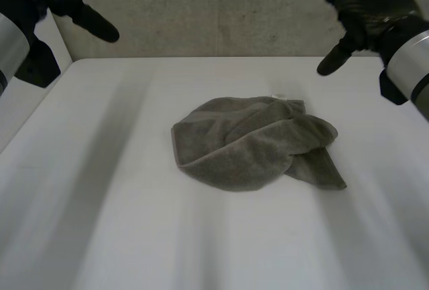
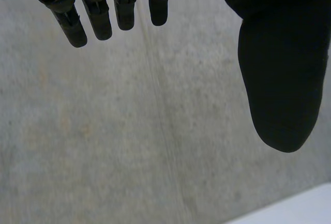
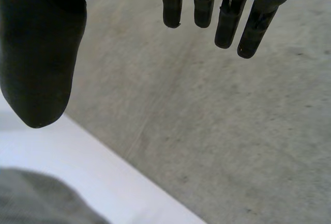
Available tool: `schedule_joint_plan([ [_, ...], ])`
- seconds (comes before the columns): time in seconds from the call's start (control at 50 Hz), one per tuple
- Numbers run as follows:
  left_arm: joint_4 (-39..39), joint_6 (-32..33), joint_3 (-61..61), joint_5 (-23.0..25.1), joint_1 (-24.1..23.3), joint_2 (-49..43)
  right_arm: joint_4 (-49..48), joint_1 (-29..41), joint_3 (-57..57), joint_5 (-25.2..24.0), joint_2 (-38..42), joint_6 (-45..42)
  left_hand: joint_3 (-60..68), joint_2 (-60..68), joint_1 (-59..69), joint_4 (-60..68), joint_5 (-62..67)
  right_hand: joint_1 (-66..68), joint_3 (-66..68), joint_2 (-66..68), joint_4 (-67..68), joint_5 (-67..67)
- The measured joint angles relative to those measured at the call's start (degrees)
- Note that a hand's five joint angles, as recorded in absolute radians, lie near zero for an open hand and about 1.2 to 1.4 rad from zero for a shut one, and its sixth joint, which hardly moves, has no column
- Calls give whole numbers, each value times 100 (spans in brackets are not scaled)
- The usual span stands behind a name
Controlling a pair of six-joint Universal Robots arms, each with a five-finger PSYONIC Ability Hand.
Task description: Fold the towel.
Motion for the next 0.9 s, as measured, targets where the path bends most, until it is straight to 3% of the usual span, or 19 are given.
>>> schedule_joint_plan([
  [0.22, -878, 584, 411, -190, -43, -393, 280, -86, -161, 656, 19, 13, 0, 1, 18, 6, 0, -20, 0, 0, 0, 0],
  [0.54, -870, 736, 401, -299, -80, -527, 444, -91, -222, 684, 130, -93, -11, -10, -3, -7, 0, -21, -2, 0, 0, 0],
  [0.7, -813, 740, 213, -233, -102, -499, 469, -54, -168, 244, 134, -589, 0, 1, 18, 6, 0, -21, 0, 0, 0, 0],
  [0.78, -632, 738, -162, -177, -166, -531, 688, -12, -81, -292, 262, -1616, 34, 37, 40, 32, 0, -21, 0, 0, 0, 0],
  [0.9, 130, 740, -1047, -91, -271, -768, 1085, 226, -215, -681, 770, -2722, 117, 123, 136, 115, 22, -20, 0, 0, 0, 0],
])
